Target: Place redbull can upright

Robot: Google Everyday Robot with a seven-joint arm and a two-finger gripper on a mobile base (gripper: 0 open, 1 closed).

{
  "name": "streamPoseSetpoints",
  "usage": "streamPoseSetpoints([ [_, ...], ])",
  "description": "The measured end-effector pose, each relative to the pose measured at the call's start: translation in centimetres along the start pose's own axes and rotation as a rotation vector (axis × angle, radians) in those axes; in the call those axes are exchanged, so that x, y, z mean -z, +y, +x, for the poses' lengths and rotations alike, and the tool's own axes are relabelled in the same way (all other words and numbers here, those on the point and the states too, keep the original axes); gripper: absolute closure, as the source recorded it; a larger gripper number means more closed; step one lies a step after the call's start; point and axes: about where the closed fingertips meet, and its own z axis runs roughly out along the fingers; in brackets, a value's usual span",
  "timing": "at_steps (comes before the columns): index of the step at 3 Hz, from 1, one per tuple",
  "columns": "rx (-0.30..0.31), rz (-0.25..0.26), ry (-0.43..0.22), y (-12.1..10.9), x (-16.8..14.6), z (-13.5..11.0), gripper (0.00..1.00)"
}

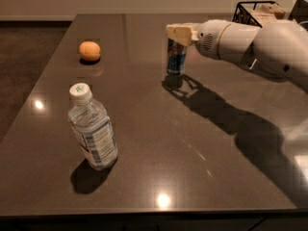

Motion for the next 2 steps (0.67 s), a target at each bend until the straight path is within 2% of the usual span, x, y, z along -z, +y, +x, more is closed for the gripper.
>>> streamPoseSetpoints([
  [2,0.245,0.143,0.086,-5.8,-0.2,-0.1,1.00],
])
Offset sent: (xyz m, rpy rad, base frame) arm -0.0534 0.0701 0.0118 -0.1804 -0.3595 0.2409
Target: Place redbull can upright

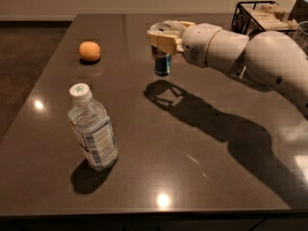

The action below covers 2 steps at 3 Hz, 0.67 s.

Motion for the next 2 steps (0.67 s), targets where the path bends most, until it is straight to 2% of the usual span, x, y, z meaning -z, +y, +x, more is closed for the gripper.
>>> streamPoseSetpoints([
  [1,0.053,0.037,0.007,-1.70,-0.41,-0.27,1.00],
  [2,0.055,0.050,-0.008,-2.62,-0.62,-1.15,1.00],
])
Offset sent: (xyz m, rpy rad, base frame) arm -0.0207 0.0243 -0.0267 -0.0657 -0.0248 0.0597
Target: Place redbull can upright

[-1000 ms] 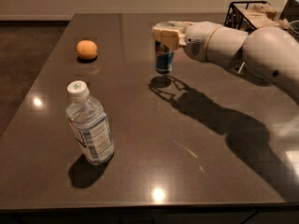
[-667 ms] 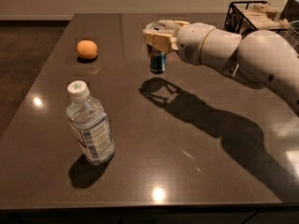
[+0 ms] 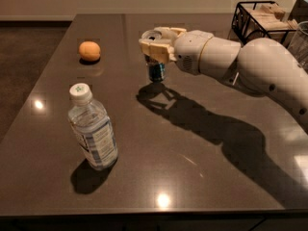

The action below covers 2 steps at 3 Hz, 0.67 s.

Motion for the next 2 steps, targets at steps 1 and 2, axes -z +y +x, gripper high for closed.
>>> streamPoseSetpoints([
  [1,-0.032,-0.007,-0.010,-0.21,-0.17,-0.73,1.00],
  [2,-0.066,-0.021,-0.004,-0.19,-0.29,-1.22,0.84],
])
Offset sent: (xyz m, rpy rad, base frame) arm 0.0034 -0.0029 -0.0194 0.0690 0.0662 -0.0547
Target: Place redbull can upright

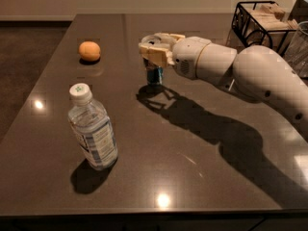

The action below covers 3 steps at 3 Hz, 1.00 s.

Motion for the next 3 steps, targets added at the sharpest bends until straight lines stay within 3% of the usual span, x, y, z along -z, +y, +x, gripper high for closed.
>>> streamPoseSetpoints([
  [3,-0.049,-0.037,0.058,0.57,0.03,-0.86,0.13],
])
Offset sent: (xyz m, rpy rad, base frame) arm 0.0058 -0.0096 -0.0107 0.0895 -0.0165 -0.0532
